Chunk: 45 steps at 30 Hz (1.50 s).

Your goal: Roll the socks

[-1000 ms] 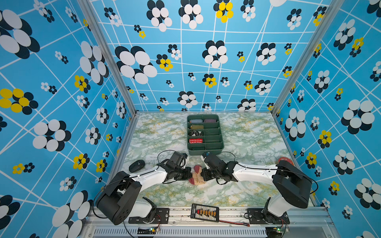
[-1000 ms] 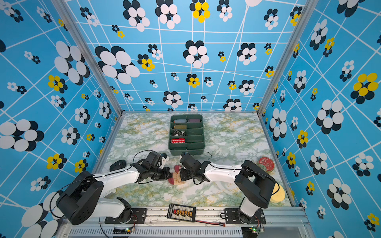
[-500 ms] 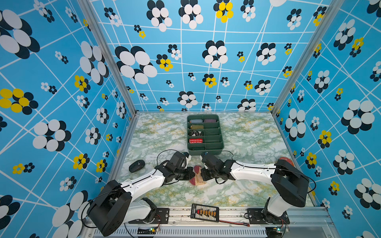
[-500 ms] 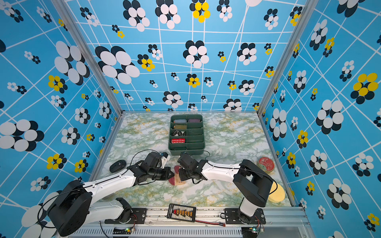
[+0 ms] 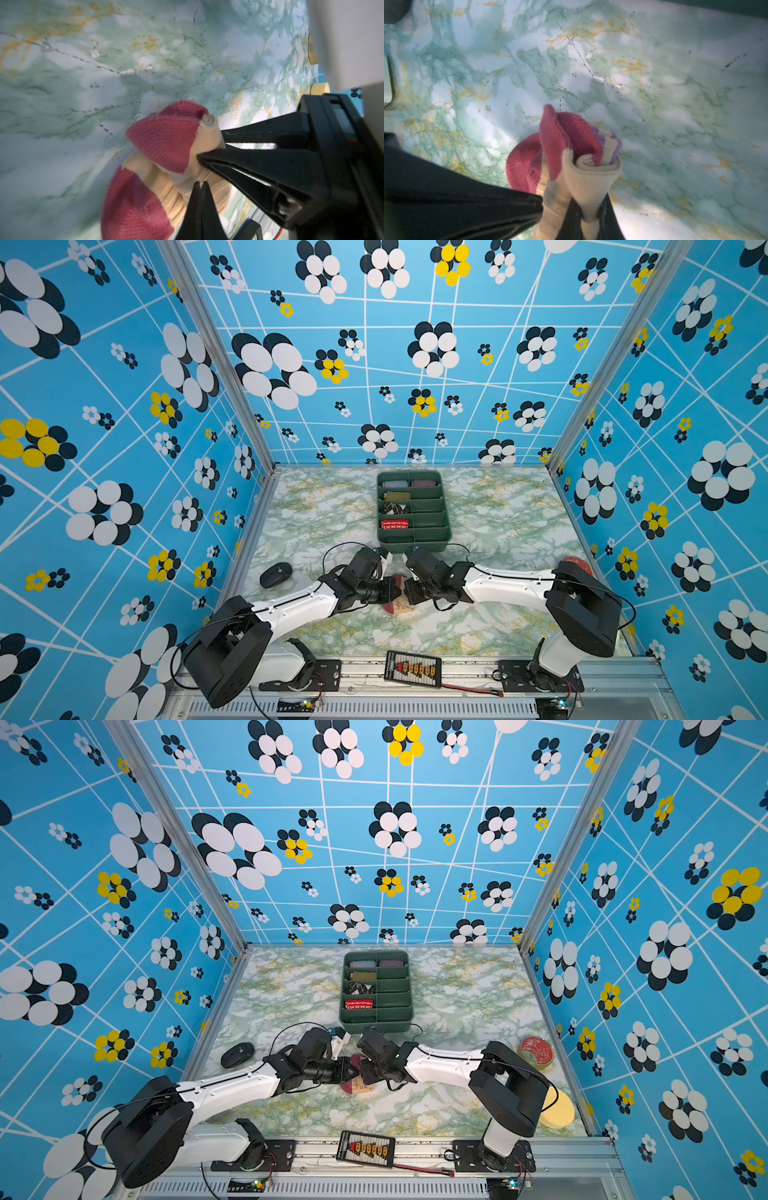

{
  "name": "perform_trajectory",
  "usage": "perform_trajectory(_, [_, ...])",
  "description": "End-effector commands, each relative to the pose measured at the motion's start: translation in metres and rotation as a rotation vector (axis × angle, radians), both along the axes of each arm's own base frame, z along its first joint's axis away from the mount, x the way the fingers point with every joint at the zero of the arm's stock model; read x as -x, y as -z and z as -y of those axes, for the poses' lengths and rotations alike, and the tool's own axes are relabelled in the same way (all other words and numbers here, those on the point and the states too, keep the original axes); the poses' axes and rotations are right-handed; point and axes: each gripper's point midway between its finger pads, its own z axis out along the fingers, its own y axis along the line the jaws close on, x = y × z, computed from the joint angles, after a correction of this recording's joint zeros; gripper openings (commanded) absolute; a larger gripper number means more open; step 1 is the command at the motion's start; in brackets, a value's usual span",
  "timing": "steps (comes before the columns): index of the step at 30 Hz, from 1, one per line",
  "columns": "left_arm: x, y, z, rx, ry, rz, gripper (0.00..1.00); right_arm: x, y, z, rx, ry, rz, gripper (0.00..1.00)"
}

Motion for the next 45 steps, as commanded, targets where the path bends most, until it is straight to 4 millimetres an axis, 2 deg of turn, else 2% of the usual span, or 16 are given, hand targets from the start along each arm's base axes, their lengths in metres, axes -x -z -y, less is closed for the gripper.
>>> perform_trajectory(1, [-0.004,-0.003,0.012,0.022,0.012,0.005,0.02,0.019,0.031,0.026,0.140,-0.012,-0.071,0.00])
perform_trajectory(9, [0.016,0.011,0.025,0.027,0.064,-0.049,0.01,0.019,0.034,0.026,0.142,-0.003,-0.074,0.00])
perform_trajectory(19, [0.042,0.036,0.011,-0.024,0.088,-0.138,0.00,0.020,0.039,0.027,0.136,0.021,-0.092,0.00])
perform_trajectory(27, [0.048,0.057,0.008,-0.034,0.083,-0.185,0.00,0.023,0.030,0.023,0.088,0.012,-0.091,0.00])
perform_trajectory(32, [0.054,0.068,-0.001,-0.073,0.084,-0.211,0.00,0.024,0.023,0.023,0.070,0.011,-0.081,0.06])
perform_trajectory(39, [0.057,0.077,-0.018,-0.126,0.068,-0.222,0.00,0.022,0.020,0.024,0.055,0.024,-0.075,0.27])
perform_trajectory(45, [0.060,0.084,-0.023,-0.136,0.065,-0.238,0.00,0.016,0.011,0.035,0.009,0.069,-0.062,0.32])
